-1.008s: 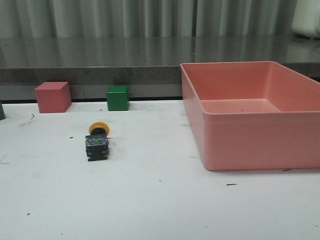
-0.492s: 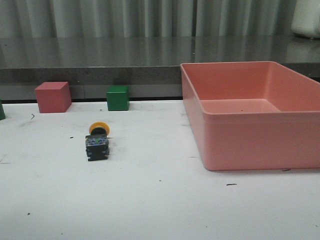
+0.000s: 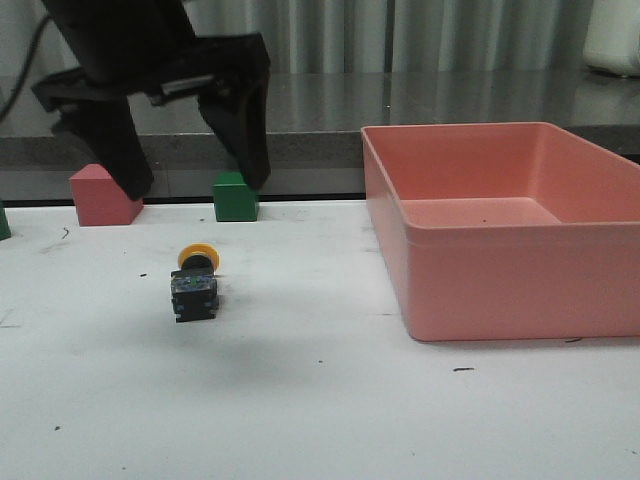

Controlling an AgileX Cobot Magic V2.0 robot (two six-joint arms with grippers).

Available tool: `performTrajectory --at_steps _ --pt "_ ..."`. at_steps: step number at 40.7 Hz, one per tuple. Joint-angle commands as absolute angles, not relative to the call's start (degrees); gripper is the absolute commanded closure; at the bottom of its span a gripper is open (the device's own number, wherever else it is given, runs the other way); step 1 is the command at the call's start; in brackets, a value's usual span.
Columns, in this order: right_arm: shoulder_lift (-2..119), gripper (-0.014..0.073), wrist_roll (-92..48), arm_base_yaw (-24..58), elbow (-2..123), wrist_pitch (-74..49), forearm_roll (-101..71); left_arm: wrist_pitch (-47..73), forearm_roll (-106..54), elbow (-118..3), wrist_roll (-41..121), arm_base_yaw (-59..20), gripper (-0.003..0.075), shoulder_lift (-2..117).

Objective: Place and stand button with both arms
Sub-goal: 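Lower the left gripper over the lying button and grasp it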

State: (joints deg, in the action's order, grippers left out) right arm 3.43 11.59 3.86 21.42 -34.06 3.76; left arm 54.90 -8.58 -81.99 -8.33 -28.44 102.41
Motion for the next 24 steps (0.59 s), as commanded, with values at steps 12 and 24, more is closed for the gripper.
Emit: performTrajectory --at_steps 12,24 --pt "4.7 0.0655 11.0 3.5 22.9 -29.3 4.6 65.3 -6.4 -97.6 -12.5 -24.9 0.0029 116.1" --pt "4.7 0.0655 11.0 3.5 22.9 -29.3 4.6 66.8 -9.8 -100.8 -14.2 -19.6 0.0029 121.5"
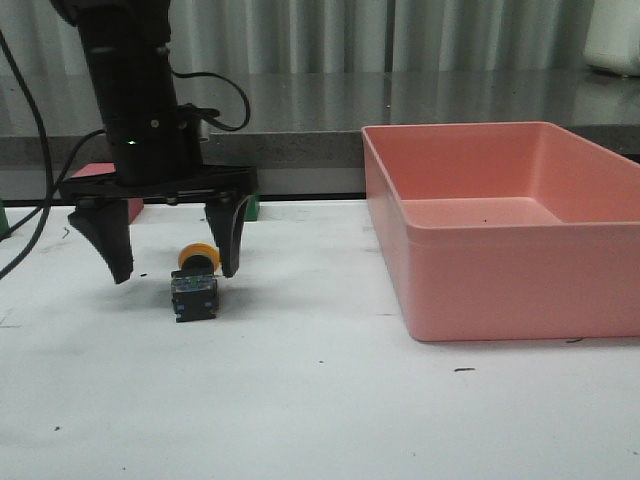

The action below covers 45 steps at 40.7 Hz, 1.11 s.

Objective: Place and stand button with both arms
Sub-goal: 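Lower the left gripper over the lying button and grasp it, then lift the button with the left gripper and rotate it cap-up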

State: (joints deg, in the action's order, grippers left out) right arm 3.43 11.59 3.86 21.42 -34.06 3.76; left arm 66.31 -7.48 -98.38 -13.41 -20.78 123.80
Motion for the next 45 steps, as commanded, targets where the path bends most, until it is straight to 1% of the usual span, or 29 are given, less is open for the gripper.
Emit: performTrajectory --at_steps 1,29,32,33,36,39,40,43,45 --pt "4.7 0.0655 11.0 3.5 22.9 -29.3 4.6 66.8 -9.9 -100.9 -14.2 -19.4 0.0029 121.8" --pt "4.7 0.0655 11.0 3.5 22.9 -29.3 4.6 67.7 -11.0 -102.7 -14.2 -19.3 0.0029 125.2" --pt "4.7 0.0655 11.0 3.5 22.9 -29.3 4.6 67.9 -11.0 -102.7 -14.2 -19.3 0.0046 125.2" --pt "4.7 0.0655 11.0 3.5 22.9 -29.3 4.6 68.0 -11.0 -102.7 -14.2 -19.3 0.0062 125.2" --pt "4.7 0.0655 11.0 3.5 22.9 -29.3 4.6 68.0 -11.0 -102.7 -14.2 -19.3 0.0150 125.2" --pt "4.7 0.0655 11.0 3.5 22.9 -29.3 4.6 68.1 -11.0 -102.9 -14.2 -19.3 0.0285 125.2" --pt "4.7 0.0655 11.0 3.5 22.9 -29.3 4.6 68.2 -11.0 -103.0 -14.2 -19.3 0.0344 125.2" --pt "4.7 0.0655 11.0 3.5 22.9 -29.3 4.6 68.4 -11.0 -103.2 -14.2 -19.3 0.0489 125.2" --pt "4.7 0.0655 11.0 3.5 22.9 -29.3 4.6 68.7 -11.0 -103.7 -14.2 -19.3 0.0563 125.2"
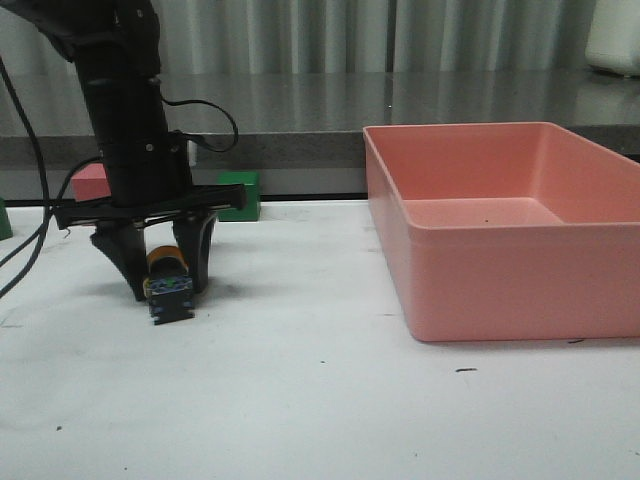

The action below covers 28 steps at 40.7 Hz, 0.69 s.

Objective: Place and stand button with both arms
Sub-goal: 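Lift the button with the left gripper and rotate it cap-up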

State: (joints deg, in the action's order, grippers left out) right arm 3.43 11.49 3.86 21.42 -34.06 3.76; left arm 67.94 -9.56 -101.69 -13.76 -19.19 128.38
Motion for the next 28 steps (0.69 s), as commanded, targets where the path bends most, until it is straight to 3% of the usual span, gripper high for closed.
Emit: performTrajectory --at_steps 1,5,17,28 --pt "4.7 0.0655 11.0 3.5 22.9 -29.3 4.6 68.9 -11.0 -103.8 -14.2 -19.3 0.0604 125.2" --pt "4.7 0.0655 11.0 3.5 22.9 -29.3 4.6 69.5 -11.0 -104.8 -13.2 -19.3 0.0679 125.2" --pt "4.7 0.0655 11.0 3.5 22.9 -29.3 4.6 65.6 -1.1 -105.0 -12.7 -22.3 0.0676 121.3" --pt "4.7 0.0655 11.0 3.5 22.9 -29.3 4.6 42.5 3.2 -92.4 -13.3 -25.6 0.0677 111.5"
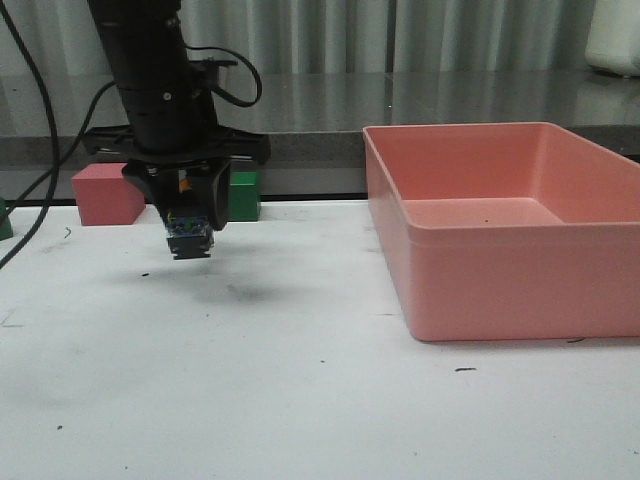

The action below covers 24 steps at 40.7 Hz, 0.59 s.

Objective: Place and stand button with both arms
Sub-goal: 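Lift the button with the left gripper and rotate it cap-up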

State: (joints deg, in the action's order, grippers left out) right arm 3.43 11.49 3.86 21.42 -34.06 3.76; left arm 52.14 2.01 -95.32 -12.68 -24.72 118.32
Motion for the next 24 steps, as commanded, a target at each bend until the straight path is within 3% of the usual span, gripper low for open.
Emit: performTrajectory --at_steps 1,19,24 --pt "4.7 0.0655 11.0 3.5 22.9 -29.3 4.6 40.0 3.3 -90.1 -13.3 -25.7 0.0677 110.6" --pt "4.7 0.0655 11.0 3.5 22.9 -29.3 4.6 -14.1 13.4 -53.1 -13.3 -25.7 0.0678 96.4" --pt "4.7 0.0655 11.0 3.5 22.9 -29.3 4.6 -21.5 13.4 -49.4 -13.3 -25.6 0.0678 96.7"
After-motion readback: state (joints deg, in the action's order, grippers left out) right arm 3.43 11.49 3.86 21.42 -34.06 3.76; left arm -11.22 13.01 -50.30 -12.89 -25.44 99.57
